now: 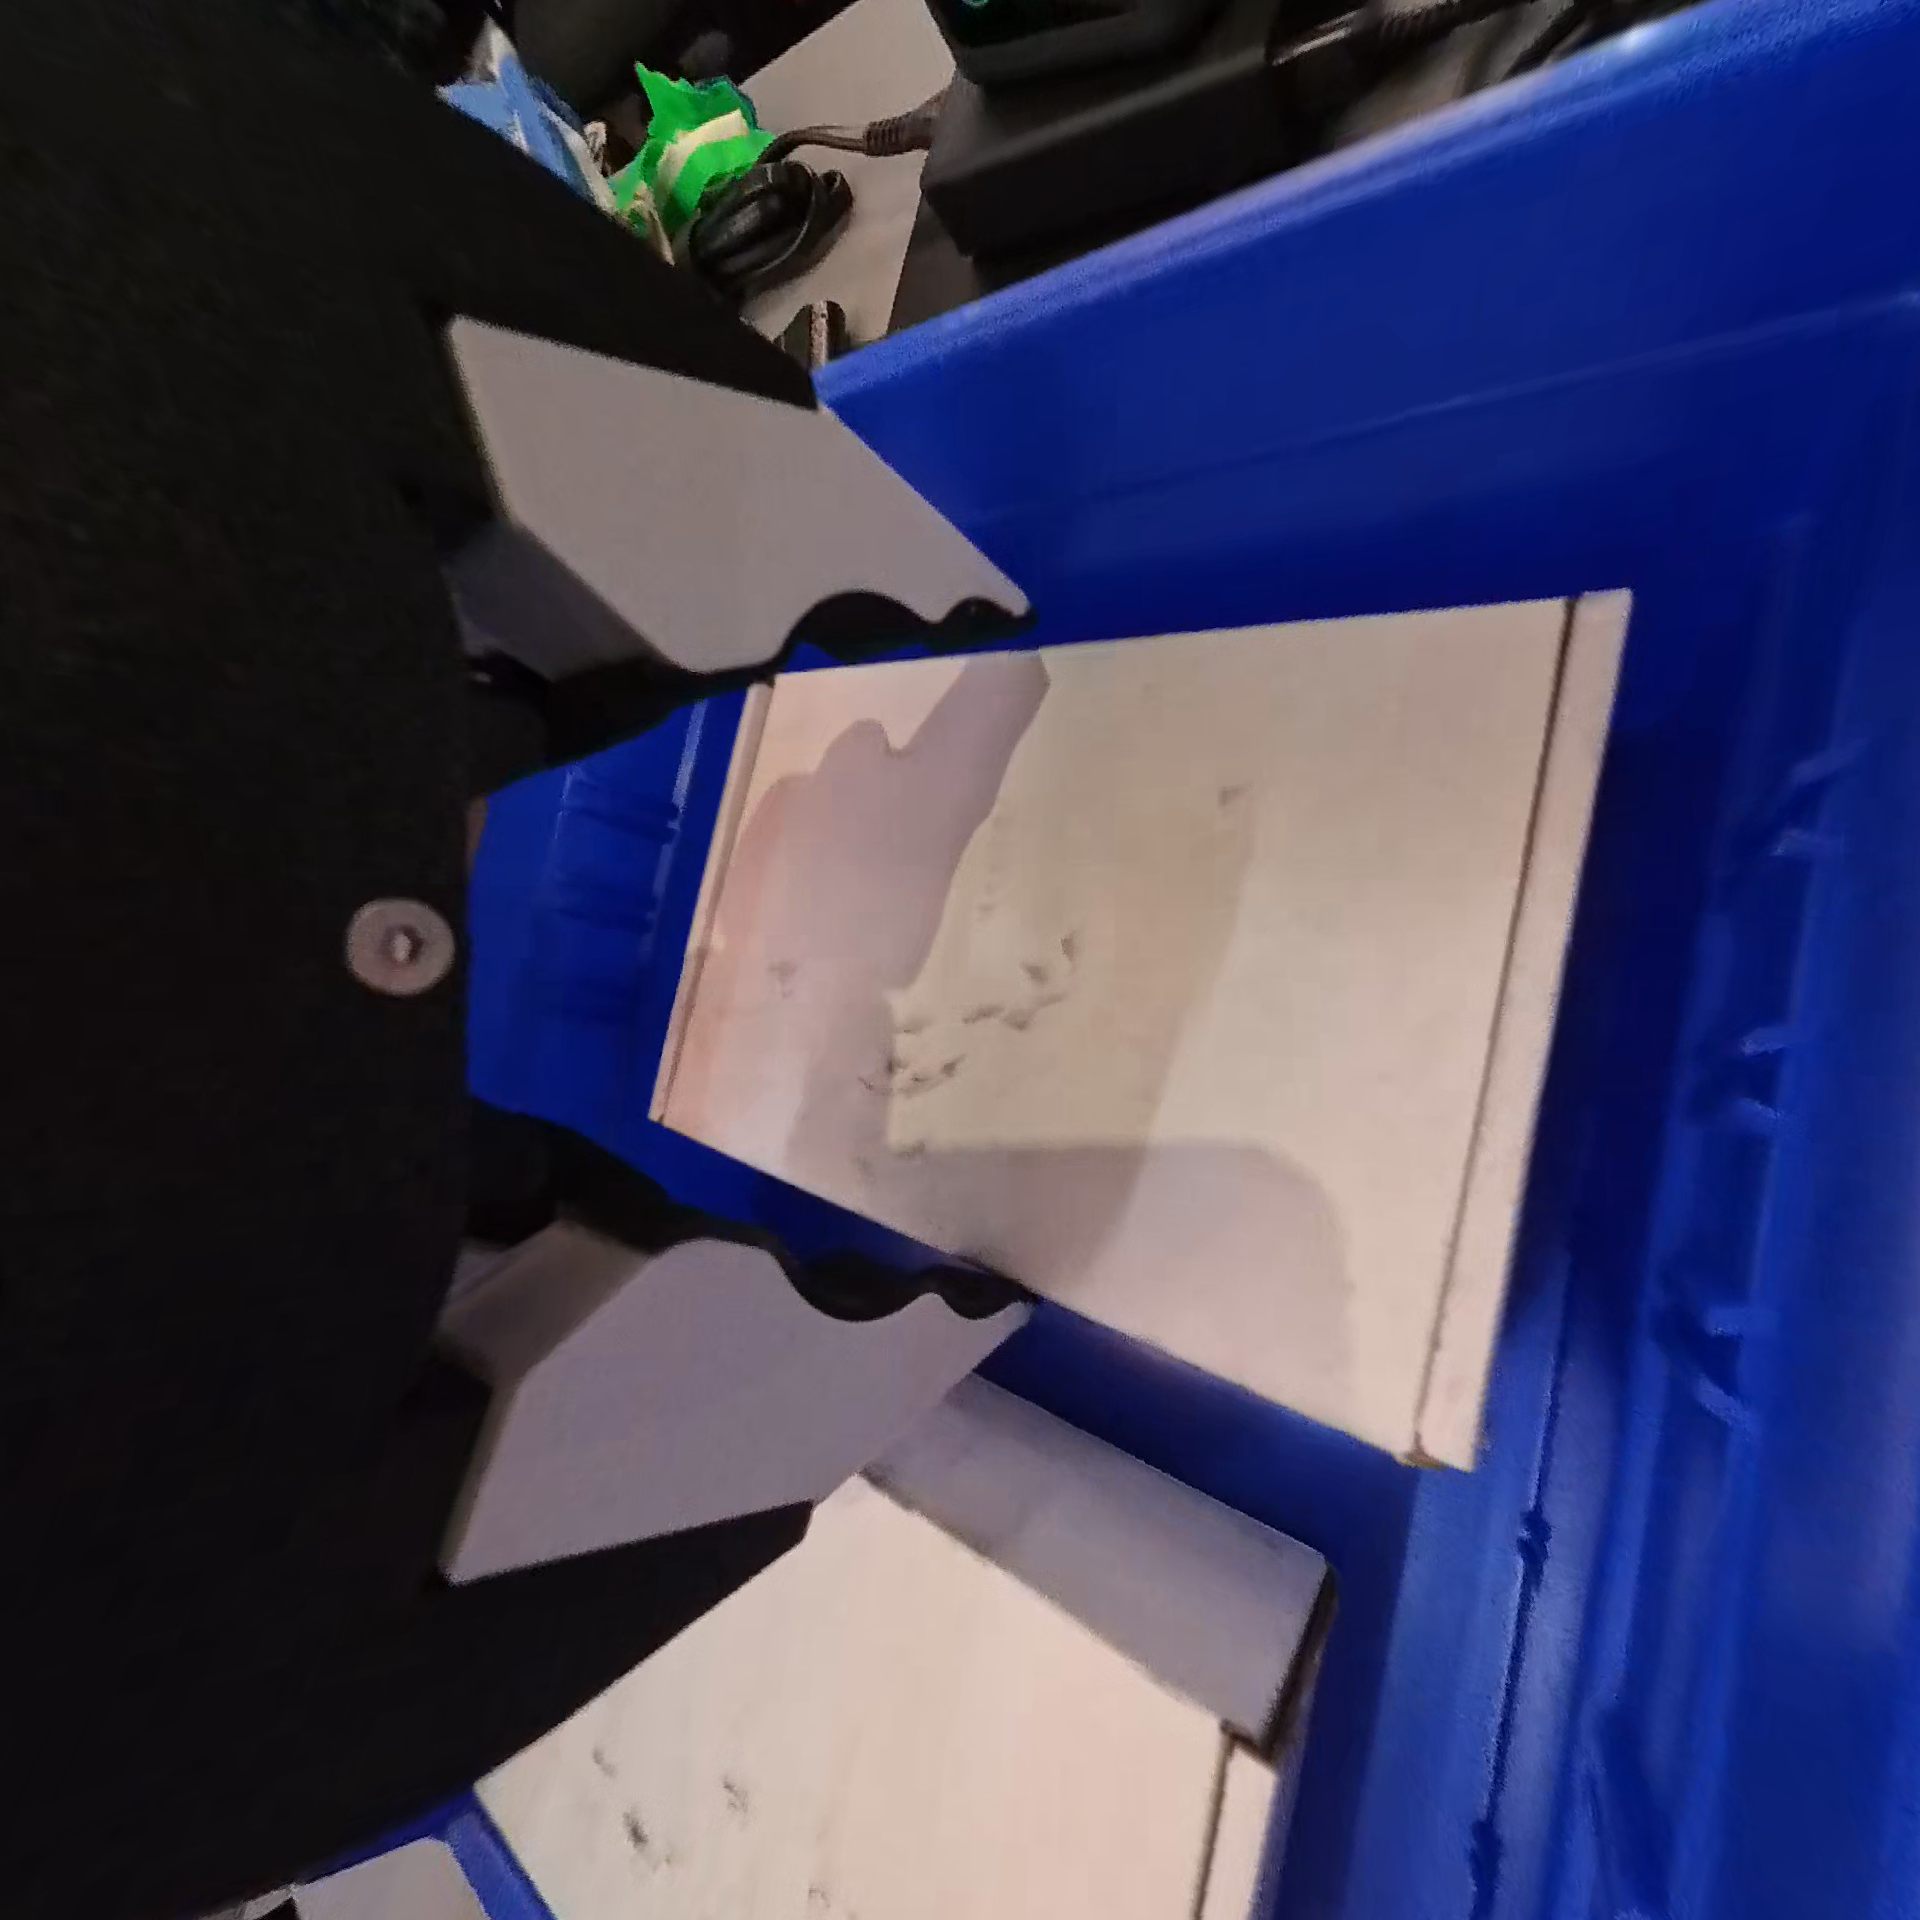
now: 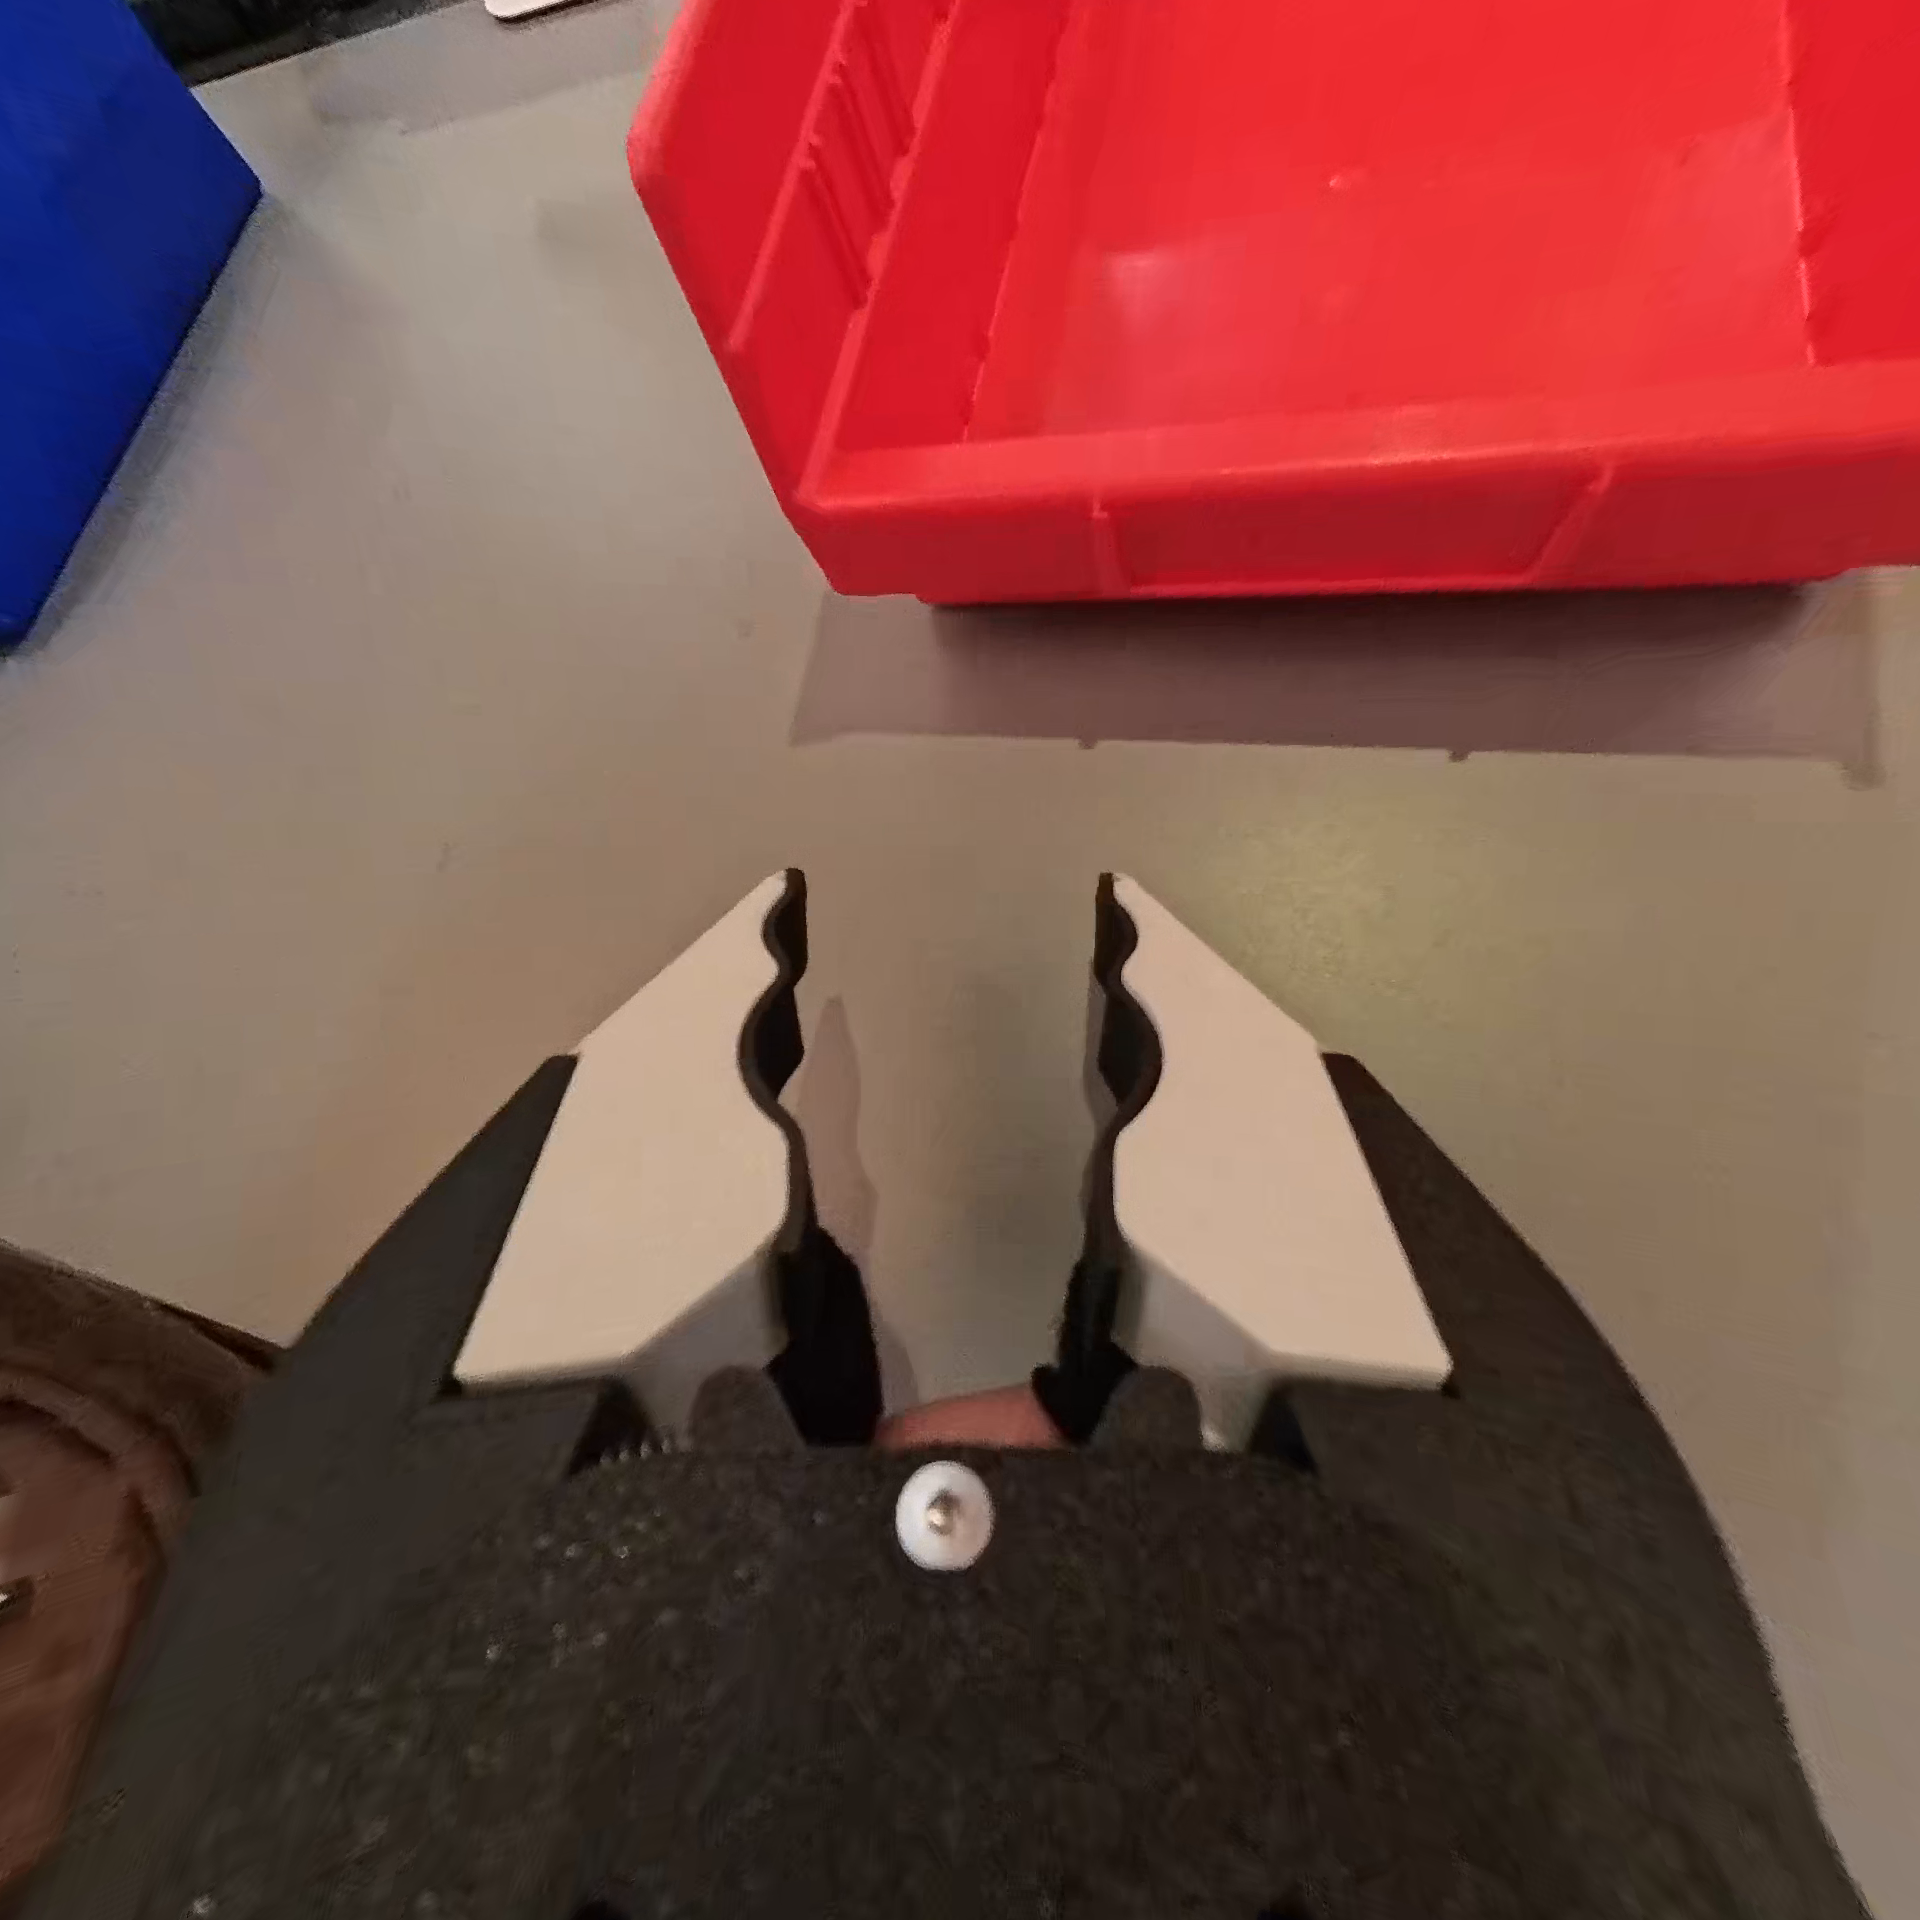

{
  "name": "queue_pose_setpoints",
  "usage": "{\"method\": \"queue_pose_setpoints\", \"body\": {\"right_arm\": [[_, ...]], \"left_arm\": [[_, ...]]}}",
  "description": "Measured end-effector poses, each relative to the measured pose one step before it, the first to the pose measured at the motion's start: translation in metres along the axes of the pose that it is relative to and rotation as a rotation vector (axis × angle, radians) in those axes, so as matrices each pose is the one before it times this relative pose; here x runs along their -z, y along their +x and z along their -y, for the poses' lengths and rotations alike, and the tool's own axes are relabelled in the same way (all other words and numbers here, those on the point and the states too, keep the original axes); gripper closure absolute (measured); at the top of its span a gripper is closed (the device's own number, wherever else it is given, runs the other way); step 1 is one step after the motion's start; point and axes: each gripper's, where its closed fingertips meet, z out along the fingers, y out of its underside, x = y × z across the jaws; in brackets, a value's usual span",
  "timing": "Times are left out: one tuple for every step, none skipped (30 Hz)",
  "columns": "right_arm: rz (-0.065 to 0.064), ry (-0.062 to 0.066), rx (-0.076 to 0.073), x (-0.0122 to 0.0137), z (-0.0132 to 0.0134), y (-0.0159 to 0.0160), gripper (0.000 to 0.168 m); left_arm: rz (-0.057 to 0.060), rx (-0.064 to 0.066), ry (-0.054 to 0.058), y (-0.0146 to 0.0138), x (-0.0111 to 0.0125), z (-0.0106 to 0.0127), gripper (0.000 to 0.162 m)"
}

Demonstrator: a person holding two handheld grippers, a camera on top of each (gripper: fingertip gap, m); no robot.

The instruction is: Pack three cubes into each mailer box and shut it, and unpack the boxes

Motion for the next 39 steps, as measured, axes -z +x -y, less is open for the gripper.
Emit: {"method": "queue_pose_setpoints", "body": {"right_arm": [[-0.0013, 0.0017, 0.0019, -0.00014, 0.00054, 0.0, 0.114], [-0.0003, 0.0003, -0.0003, -0.00045, 0.00036, -0.00005, 0.114], [0.0005, -0.0006, -0.0008, -0.00044, 0.00034, -0.00004, 0.114], [0.0026, 0.0003, -0.0004, -0.00058, 0.00051, -0.00036, 0.115], [0.0046, 0.0013, -0.0009, -0.0005, 0.00074, -0.00081, 0.115], [0.0067, 0.0006, -0.0012, -0.00069, 0.00052, -0.00125, 0.115], [0.0061, -0.0014, -0.0009, -0.00076, 0.00033, -0.00137, 0.115], [0.0054, -0.0025, 0.0012, -0.00083, 0.00003, -0.00143, 0.115], [0.0049, -0.0028, 0.0042, -0.0007, 0.00004, -0.0015, 0.116], [0.0034, -0.0026, 0.0057, -0.00056, -0.00006, -0.00154, 0.116], [0.0034, -0.0016, 0.0051, -0.00054, 0.0, -0.00162, 0.116], [0.0044, -0.0007, 0.0027, -0.00041, -0.00002, -0.00154, 0.116], [0.0041, -0.0003, 0.0005, -0.00033, 0.00006, -0.0014, 0.116], [0.0034, -0.001, 0.0004, -0.00031, -0.00006, -0.00105, 0.116], [0.0027, -0.0018, 0.0015, -0.0002, -0.0001, -0.0009, 0.116], [0.0027, -0.0009, 0.0024, 0.0, -0.00009, -0.00095, 0.116], [0.0022, 0.0005, 0.002, 0.00015, 0.00022, -0.0008, 0.116], [0.0028, 0.0014, 0.0008, 0.00016, 0.0003, -0.00093, 0.116], [0.0037, 0.001, 0.0001, 0.00029, 0.00016, -0.00113, 0.116], [0.0036, -0.0001, 0.001, 0.00014, 0.00002, -0.00112, 0.116], [0.0028, -0.0003, 0.0024, 0.00018, 0.00001, -0.00115, 0.116], [0.0018, 0.0003, 0.0034, 0.00015, 0.00012, -0.00119, 0.116], [0.0024, 0.0008, 0.0037, 0.00012, 0.00026, -0.0014, 0.116], [0.0025, 0.0, 0.0033, 0.00015, 0.00021, -0.00136, 0.116], [0.0018, -0.0002, 0.0036, -0.00006, 0.0002, -0.0013, 0.117], [0.0013, 0.0, 0.0051, 0.00002, 0.00021, -0.00133, 0.117], [0.0018, 0.0006, 0.0055, 0.00004, 0.00045, -0.00155, 0.117], [0.0037, 0.0014, 0.0048, 0.00011, 0.00061, -0.00184, 0.117], [0.0048, 0.0024, 0.0036, -0.00019, 0.00081, -0.00205, 0.117], [0.0067, 0.0021, 0.0027, -0.00043, 0.00096, -0.00241, 0.117], [0.0095, 0.0026, 0.0037, -0.00055, 0.00119, -0.00315, 0.117], [0.0102, 0.0055, 0.0055, -0.00095, 0.00185, -0.00351, 0.117], [0.0118, 0.0065, 0.0079, -0.00132, 0.00209, -0.00422, 0.117], [0.016, 0.0088, 0.0137, -0.00152, 0.0027, -0.00541, 0.116], [0.0247, 0.0189, 0.0248, -0.00181, 0.0047, -0.00804, 0.115], [0.0363, 0.024, 0.0399, -0.00229, 0.00618, -0.01138, 0.112], [0.0329, 0.0176, 0.0546, -0.00367, 0.0061, -0.01164, 0.108], [0.0254, 0.0019, 0.0557, -0.00554, 0.00495, -0.01006, 0.106], [0.0409, -0.0335, 0.0425, -0.00685, 0.00123, -0.01108, 0.107]], "left_arm": [[0.0019, -0.0054, -0.0027, 0.00062, -0.00192, 0.00014, 0.046], [0.0052, -0.0067, -0.0055, 0.00039, -0.00238, -0.0007, 0.045], [0.0155, -0.0097, 0.0007, -0.00062, -0.00147, -0.00024, 0.045], [0.0121, -0.0074, -0.0009, -0.00057, -0.00084, -0.00045, 0.045], [0.0076, -0.0015, 0.0027, -0.00006, -0.00059, -0.00001, 0.045], [0.0077, -0.004, 0.0034, 0.00036, -0.00071, -0.00023, 0.045], [0.0133, -0.0096, 0.0023, 0.00016, -0.00111, -0.00051, 0.045], [0.0231, -0.0174, -0.0012, -0.00064, -0.00146, -0.00101, 0.046], [0.026, -0.0155, -0.0033, -0.00131, -0.0011, -0.00068, 0.046], [0.01, -0.0005, -0.0014, -0.00038, -0.00022, -0.00023, 0.046], [0.0007, 0.0055, 0.0009, 0.00024, 0.00023, -0.00011, 0.047], [0.001, 0.0051, 0.0038, 0.00094, 0.00003, -0.00002, 0.047], [0.0029, 0.0053, 0.0011, 0.00091, 0.00041, -0.0001, 0.047], [0.001, 0.007, -0.0022, 0.00112, 0.00037, -0.00072, 0.048], [-0.0039, 0.007, -0.0011, 0.00179, 0.0006, -0.00088, 0.048], [-0.0033, 0.0028, -0.0026, 0.0018, 0.0008, -0.00131, 0.048], [-0.0029, 0.0009, -0.0047, 0.00209, 0.00098, -0.00177, 0.047], [0.0018, -0.0054, -0.0094, 0.00142, 0.00153, -0.00259, 0.048], [0.0146, -0.01, -0.0122, -0.00076, 0.00245, -0.00302, 0.048], [0.0168, -0.007, -0.01, -0.00189, 0.00357, -0.00265, 0.048], [0.0109, 0.0012, -0.0036, -0.00202, 0.00512, -0.00191, 0.048], [0.0092, 0.0054, 0.0039, -0.00264, 0.00635, -0.00076, 0.048], [0.0154, 0.0046, 0.0055, -0.00381, 0.00744, -0.00055, 0.048], [0.0149, 0.0052, 0.0019, -0.00416, 0.00831, -0.00076, 0.048], [0.0165, 0.0028, 0.0028, -0.00441, 0.00932, -0.00021, 0.048], [0.0143, 0.0024, 0.005, -0.00414, 0.0102, 0.00069, 0.048], [0.0124, 0.0042, 0.0084, -0.00371, 0.01125, 0.00212, 0.048], [0.0121, 0.0014, 0.0149, -0.00316, 0.01218, 0.00414, 0.048], [0.0029, 0.0034, 0.0196, -0.00175, 0.01244, 0.006, 0.048], [-0.0153, 0.0141, 0.0255, 0.00098, 0.01211, 0.00827, 0.048], [-0.03, 0.0195, 0.0424, 0.00401, 0.01142, 0.01215, 0.048], [-0.041, 0.016, 0.0518, 0.00713, 0.00991, 0.01505, 0.048], [-0.0506, 0.0132, 0.046, 0.01007, 0.00767, 0.01627, 0.048], [-0.0548, 0.0095, 0.0394, 0.01215, 0.00513, 0.01693, 0.048], [-0.0549, 0.0008, 0.028, 0.01375, 0.0023, 0.01667, 0.048], [-0.0479, -0.0128, 0.0174, 0.01413, -0.00044, 0.01631, 0.048], [-0.0491, -0.0169, 0.0085, 0.01489, -0.00301, 0.01592, 0.048], [-0.0492, -0.0191, 0.0038, 0.01518, -0.00528, 0.01587, 0.048], [-0.0479, -0.0245, 0.0007, 0.01504, -0.00696, 0.01584, 0.048]]}}
